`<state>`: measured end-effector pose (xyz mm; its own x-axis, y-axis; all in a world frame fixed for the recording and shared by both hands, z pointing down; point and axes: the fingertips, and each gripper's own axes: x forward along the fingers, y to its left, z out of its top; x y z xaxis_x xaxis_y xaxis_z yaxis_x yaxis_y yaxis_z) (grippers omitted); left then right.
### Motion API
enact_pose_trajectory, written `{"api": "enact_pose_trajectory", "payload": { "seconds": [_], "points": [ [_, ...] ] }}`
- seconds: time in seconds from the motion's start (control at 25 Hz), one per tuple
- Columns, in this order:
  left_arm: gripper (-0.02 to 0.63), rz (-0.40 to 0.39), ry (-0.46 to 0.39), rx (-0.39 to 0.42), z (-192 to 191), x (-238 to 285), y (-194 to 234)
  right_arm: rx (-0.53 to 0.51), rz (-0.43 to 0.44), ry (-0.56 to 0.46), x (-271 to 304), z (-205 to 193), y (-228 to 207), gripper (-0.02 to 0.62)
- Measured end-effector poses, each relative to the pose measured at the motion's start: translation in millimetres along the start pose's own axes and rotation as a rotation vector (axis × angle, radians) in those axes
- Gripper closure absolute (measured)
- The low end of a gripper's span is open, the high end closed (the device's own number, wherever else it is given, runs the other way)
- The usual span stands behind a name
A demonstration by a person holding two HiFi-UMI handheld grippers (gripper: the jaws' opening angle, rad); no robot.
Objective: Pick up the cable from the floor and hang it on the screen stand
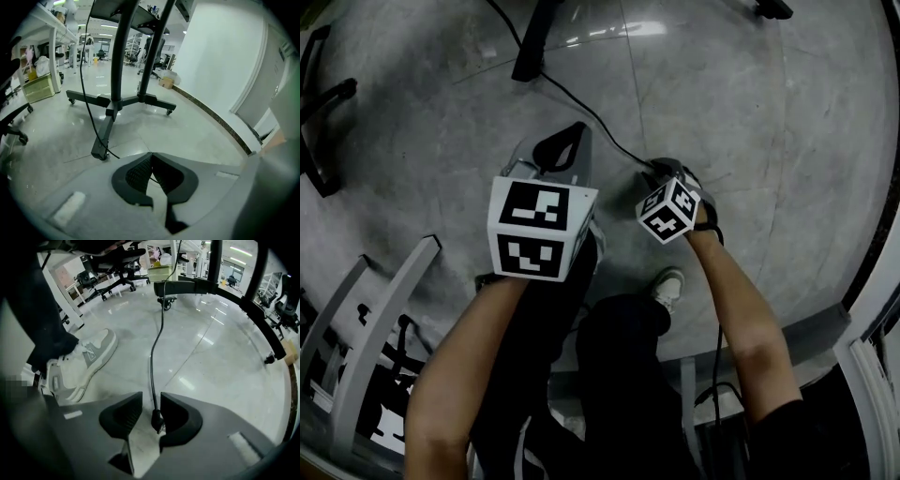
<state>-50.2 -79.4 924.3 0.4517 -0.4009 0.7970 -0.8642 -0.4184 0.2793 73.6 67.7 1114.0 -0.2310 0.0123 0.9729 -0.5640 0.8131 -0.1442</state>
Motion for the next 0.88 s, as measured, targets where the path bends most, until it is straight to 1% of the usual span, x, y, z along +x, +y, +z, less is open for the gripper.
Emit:
{"api": "enact_pose_trajectory", "payload": {
  "seconds": [0.12, 0.24, 0.36, 0.44, 0.48, 0.64, 0.84, 0.88],
  "points": [
    [0.606, -0.017, 0.010, 0.016, -0.4, 12.4, 4.0, -0.017, 0.017, 0.009, 17.4, -1.5, 1.1, 0.476],
    [0.606, -0.042, 0.013, 0.059, 3.1, 18.7, 2.9, -0.043, 0.013, 0.018, 28.5, -2.2, 1.5, 0.484],
    [0.606, -0.055, 0.013, 0.090, 4.4, 18.3, 3.5, -0.091, -0.027, 0.030, 35.0, -2.4, -2.6, 0.566],
    [0.602, -0.058, 0.020, 0.104, 2.3, 17.3, 3.4, -0.120, -0.045, 0.035, 34.6, -2.1, -5.8, 0.578],
    [0.567, -0.059, 0.025, 0.114, 0.9, 16.4, 2.5, -0.130, -0.051, 0.033, 32.3, -1.4, -7.1, 0.578],
    [0.563, -0.063, 0.027, 0.153, 0.2, 4.1, -8.1, -0.159, -0.086, 0.012, 8.0, 2.4, -10.3, 0.578],
    [0.561, -0.078, 0.007, 0.184, 9.5, -22.7, -30.2, -0.197, -0.140, -0.034, -45.6, 15.8, -16.6, 0.578],
    [0.547, -0.084, 0.003, 0.186, 11.4, -29.1, -35.3, -0.208, -0.147, -0.039, -57.4, 18.6, -16.5, 0.578]
  ]
}}
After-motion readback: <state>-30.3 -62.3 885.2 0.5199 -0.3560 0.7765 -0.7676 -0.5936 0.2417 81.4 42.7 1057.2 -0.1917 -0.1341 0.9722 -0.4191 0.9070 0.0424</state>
